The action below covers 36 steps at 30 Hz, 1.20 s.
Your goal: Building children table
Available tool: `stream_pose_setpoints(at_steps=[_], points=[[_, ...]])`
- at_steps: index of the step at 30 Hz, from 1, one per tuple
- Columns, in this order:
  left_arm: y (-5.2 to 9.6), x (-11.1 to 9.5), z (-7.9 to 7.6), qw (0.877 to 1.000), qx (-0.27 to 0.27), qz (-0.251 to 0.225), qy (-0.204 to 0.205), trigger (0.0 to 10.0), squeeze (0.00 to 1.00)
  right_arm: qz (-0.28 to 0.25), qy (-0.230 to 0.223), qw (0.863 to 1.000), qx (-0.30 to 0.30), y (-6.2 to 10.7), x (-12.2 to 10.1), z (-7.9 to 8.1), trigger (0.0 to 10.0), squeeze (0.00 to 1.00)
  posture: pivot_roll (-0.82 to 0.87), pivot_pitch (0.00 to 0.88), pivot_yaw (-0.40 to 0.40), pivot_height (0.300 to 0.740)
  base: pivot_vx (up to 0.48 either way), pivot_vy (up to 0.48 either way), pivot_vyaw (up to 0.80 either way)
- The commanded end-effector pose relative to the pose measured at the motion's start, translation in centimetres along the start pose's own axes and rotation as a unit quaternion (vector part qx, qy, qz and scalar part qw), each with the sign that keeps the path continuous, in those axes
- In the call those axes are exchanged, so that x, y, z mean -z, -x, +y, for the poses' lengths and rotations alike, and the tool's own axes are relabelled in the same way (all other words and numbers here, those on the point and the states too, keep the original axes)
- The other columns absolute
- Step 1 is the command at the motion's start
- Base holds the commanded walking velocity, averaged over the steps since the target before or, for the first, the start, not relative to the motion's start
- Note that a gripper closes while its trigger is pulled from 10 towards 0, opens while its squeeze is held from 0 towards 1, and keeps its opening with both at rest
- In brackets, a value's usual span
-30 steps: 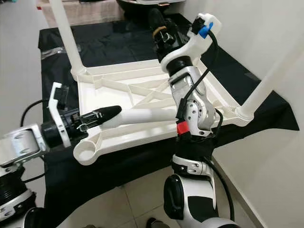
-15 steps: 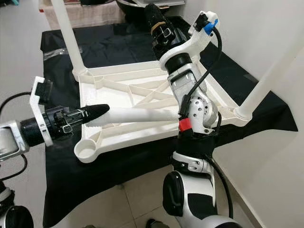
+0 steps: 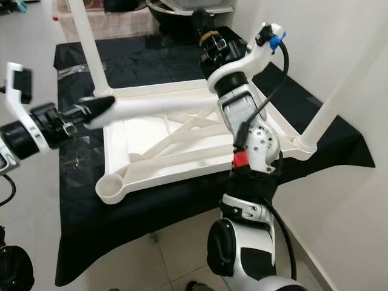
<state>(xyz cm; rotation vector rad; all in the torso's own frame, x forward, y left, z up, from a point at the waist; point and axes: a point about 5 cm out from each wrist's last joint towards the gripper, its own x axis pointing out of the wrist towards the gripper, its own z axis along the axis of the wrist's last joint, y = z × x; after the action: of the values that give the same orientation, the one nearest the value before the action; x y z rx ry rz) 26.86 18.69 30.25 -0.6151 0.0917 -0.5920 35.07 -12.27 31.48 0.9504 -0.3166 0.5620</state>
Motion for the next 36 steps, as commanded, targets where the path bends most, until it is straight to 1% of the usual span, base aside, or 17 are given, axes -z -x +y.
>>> stream_pose_setpoints(at_steps=[1, 4, 6, 10, 11, 12, 15, 17, 18, 19, 20, 21, 27, 30, 32, 33, 36], points=[[0.1, -0.1, -0.2, 1.000, -0.006, -0.007, -0.012, 0.0, 0.00, 0.008, -0.012, 1.000, -0.006, 0.3, 0.4, 0.2, 10.0, 0.00, 0.12, 0.107, -0.084, 0.740, 0.000, 0.000, 0.00], [0.0, -0.1, 0.0, 0.999, -0.028, -0.023, -0.027, 0.0, 0.00, 0.023, -0.022, 0.999, 0.005, 0.9, 1.4, -0.2, 10.0, 0.00, 0.11, 0.114, -0.083, 0.740, 0.000, 0.000, 0.00], [0.0, -0.1, -0.1, 0.999, -0.032, -0.025, -0.033, 0.0, 0.00, 0.027, -0.026, 0.999, 0.008, 1.0, 1.5, -0.4, 10.0, 0.00, 0.11, 0.117, -0.084, 0.740, 0.000, 0.000, 0.00], [0.0, -0.1, -0.3, 0.997, -0.038, -0.052, -0.051, 0.0, 0.00, 0.047, -0.046, 0.998, 0.022, 2.0, 2.6, -1.3, 10.0, 0.00, 0.11, 0.124, -0.084, 0.740, 0.000, 0.000, 0.00], [0.1, 0.0, -0.2, 0.995, -0.048, -0.068, -0.057, 0.0, 0.00, 0.057, -0.057, 0.996, 0.033, 2.6, 3.2, -2.0, 10.0, 0.94, 0.11, 0.129, -0.085, 0.740, 0.000, 0.000, 0.00], [0.3, 0.0, -0.1, 0.992, -0.064, -0.080, -0.072, 0.0, 0.00, 0.065, -0.062, 0.995, 0.044, 3.0, 3.6, -2.5, 10.0, 1.00, 0.11, 0.132, -0.089, 0.740, 0.000, 0.000, 0.00], [0.3, 0.0, 0.0, 0.990, -0.076, -0.087, -0.083, 0.0, 0.00, 0.070, -0.068, 0.994, 0.050, 3.3, 3.9, -2.9, 10.0, 1.00, 0.11, 0.134, -0.091, 0.740, 0.000, 0.000, 0.00], [0.4, 0.0, 0.4, 0.982, -0.109, -0.104, -0.111, 0.0, 0.00, 0.091, -0.077, 0.991, 0.064, 3.9, 4.7, -3.7, 10.0, 1.00, 0.11, 0.138, -0.093, 0.740, 0.000, 0.000, 0.00], [0.4, 0.0, 0.4, 0.982, -0.109, -0.104, -0.111, 0.0, 0.00, 0.091, -0.077, 0.991, 0.064, 3.9, 4.7, -3.7, 10.0, 1.00, 0.11, 0.138, -0.093, 0.740, 0.000, 0.000, 0.00], [0.4, 0.2, 0.3, 0.978, -0.113, -0.111, -0.133, 2.9, 0.00, 0.106, -0.084, 0.989, 0.066, 4.2, 5.2, -3.9, 10.0, 0.14, 0.11, 0.138, -0.094, 0.740, 0.000, 0.000, 0.00], [0.4, 0.3, 0.2, 0.976, -0.114, -0.115, -0.149, 10.0, 0.00, 0.116, -0.089, 0.987, 0.066, 4.3, 5.6, -4.0, 10.0, 0.14, 0.11, 0.138, -0.094, 0.740, 0.000, 0.000, 0.00], [0.3, 0.5, -0.2, 0.975, -0.102, -0.120, -0.159, 10.0, 0.00, 0.126, -0.108, 0.984, 0.060, 4.4, 6.0, -3.8, 10.0, 0.00, 0.10, 0.140, -0.093, 0.740, 0.000, 0.000, 0.00], [-0.1, 1.5, -1.3, 0.976, -0.058, -0.122, -0.171, 10.0, 0.00, 0.149, -0.144, 0.978, 0.032, 4.7, 7.0, -3.1, 10.0, 0.00, 0.11, 0.141, -0.096, 0.740, 0.000, 0.000, 0.00], [-0.3, 2.7, -2.7, 0.976, 0.000, -0.120, -0.180, 10.0, 0.00, 0.164, -0.191, 0.968, 0.006, 4.8, 7.9, -2.3, 10.0, 0.00, 0.11, 0.141, -0.095, 0.740, 0.000, 0.000, 0.00], [-0.3, 3.0, -2.9, 0.976, 0.014, -0.124, -0.179, 10.0, 0.00, 0.167, -0.226, 0.960, -0.010, 4.7, 8.1, -1.9, 10.0, 0.00, 0.11, 0.141, -0.097, 0.740, 0.000, 0.000, 0.00], [-0.3, 3.0, -2.9, 0.976, 0.014, -0.124, -0.179, 10.0, 0.00, 0.167, -0.226, 0.960, -0.010, 4.7, 8.1, -1.9, 10.0, 0.00, 0.11, 0.141, -0.097, 0.740, 0.000, 0.000, 0.00], [-0.1, 3.2, -2.9, 0.976, 0.027, -0.134, -0.170, 10.0, 0.00, 0.161, -0.258, 0.952, -0.020, 4.7, 8.0, -1.9, 10.0, 0.00, 0.11, 0.141, -0.098, 0.740, 0.000, 0.000, 0.00]])
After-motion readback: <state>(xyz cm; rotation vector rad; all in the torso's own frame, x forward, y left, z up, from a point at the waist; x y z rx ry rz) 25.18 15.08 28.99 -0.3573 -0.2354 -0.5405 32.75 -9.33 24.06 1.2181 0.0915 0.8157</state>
